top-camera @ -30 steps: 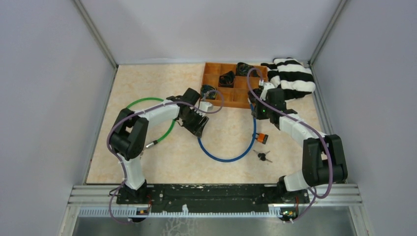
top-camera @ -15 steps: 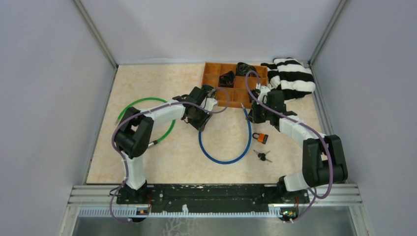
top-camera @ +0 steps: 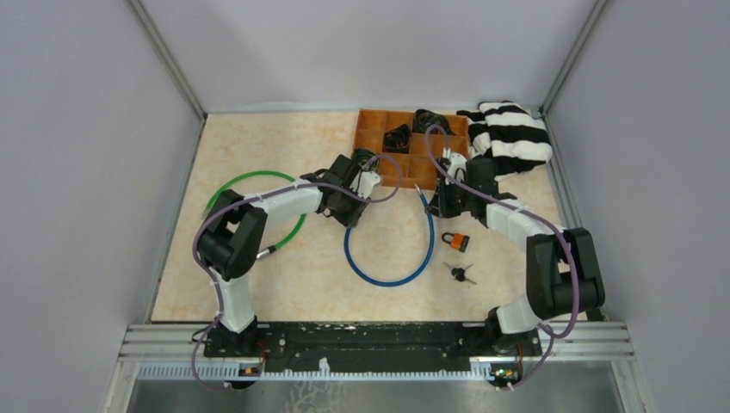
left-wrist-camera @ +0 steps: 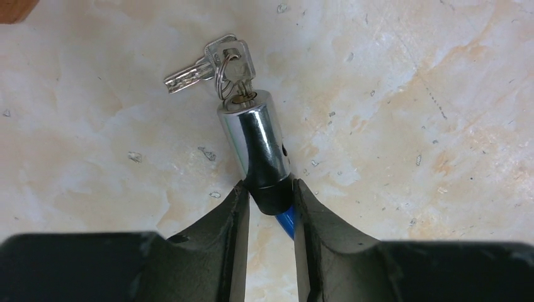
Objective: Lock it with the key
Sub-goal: Lock the lock.
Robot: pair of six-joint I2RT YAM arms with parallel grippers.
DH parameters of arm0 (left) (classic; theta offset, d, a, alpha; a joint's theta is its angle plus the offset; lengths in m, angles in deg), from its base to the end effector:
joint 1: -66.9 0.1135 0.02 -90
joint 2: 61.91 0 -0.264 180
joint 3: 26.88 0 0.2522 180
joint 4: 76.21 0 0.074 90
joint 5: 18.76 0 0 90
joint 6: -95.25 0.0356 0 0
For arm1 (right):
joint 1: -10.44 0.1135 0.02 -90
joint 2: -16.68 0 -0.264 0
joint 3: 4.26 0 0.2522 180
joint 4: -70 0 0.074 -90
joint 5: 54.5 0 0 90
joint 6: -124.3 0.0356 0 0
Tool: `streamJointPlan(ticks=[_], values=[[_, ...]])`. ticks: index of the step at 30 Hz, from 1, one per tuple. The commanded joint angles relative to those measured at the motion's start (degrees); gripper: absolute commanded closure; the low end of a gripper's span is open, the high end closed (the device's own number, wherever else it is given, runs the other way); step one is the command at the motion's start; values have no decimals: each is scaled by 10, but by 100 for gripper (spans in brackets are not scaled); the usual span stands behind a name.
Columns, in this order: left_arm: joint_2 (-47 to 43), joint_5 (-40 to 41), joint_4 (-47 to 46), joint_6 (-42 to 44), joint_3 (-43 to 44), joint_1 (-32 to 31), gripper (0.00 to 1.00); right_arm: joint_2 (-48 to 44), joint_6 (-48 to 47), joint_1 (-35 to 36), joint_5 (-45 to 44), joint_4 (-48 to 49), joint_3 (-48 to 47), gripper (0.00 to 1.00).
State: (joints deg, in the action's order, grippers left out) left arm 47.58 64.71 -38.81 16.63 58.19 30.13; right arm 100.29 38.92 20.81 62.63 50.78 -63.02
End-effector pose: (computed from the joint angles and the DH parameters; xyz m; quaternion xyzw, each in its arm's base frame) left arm 0.3095 -0.2363 0.1617 0.4077 0.8785 -0.1073 0.2250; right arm 0.2877 0.0691 0.1964 -0.1363 0.8893 0.2636 0.3479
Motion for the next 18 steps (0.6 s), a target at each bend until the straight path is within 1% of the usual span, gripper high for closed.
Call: streamJointPlan(ticks=[1,3,8,13,18], values=[[59,-10,16,5,-40,-4,95,23,-28,4,53,21,-43,100],[58,-13,11,3,-40,-2,100,31,-41,4,69,14,-55,100],[37,-30,-1,-6,-36,16,100,37,-49,4,112,19,-65,100],[-8,-44,-32,-12,-44,29,100,63,-51,4,182,-7,-105,100],[-58,-59,-74,-24,-66,33,100,68,-57,17,198,-5,-110,100]])
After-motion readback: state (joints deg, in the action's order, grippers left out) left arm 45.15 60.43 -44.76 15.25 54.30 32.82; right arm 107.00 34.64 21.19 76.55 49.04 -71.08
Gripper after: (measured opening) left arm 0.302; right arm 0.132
